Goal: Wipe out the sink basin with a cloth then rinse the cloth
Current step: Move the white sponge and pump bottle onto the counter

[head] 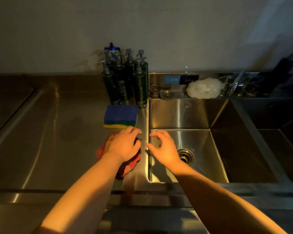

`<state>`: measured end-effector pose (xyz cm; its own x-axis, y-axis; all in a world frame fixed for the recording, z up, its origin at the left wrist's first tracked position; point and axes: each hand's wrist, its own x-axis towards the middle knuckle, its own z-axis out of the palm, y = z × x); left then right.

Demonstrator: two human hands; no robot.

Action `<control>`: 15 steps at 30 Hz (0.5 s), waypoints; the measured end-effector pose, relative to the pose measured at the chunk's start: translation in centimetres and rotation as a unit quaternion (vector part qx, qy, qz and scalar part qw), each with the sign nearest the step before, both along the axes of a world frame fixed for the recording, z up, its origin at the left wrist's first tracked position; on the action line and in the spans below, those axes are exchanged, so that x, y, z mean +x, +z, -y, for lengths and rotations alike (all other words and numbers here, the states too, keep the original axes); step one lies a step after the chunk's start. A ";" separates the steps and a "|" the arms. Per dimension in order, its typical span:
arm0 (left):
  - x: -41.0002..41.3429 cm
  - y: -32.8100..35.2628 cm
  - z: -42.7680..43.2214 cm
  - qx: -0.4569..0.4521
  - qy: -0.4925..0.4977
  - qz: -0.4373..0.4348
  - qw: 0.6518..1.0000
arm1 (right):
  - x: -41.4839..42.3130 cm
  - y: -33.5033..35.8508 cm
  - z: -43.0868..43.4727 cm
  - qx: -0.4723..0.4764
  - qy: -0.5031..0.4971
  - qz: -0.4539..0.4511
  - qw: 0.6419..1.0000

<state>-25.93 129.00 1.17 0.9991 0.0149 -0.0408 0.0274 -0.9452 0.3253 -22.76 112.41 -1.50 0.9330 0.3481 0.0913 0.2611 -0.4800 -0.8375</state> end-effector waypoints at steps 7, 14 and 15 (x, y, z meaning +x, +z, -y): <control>4.0 0.5 7.6 0.008 -0.053 0.009 0.999 | 2.2 0.9 7.7 -0.021 -0.057 0.014 0.998; 7.9 1.4 17.2 0.039 -0.093 0.017 0.995 | 5.2 1.6 16.7 -0.021 -0.087 0.012 0.996; 8.5 1.6 18.5 0.039 -0.096 0.018 0.995 | 5.7 1.7 18.0 -0.023 -0.090 0.009 0.996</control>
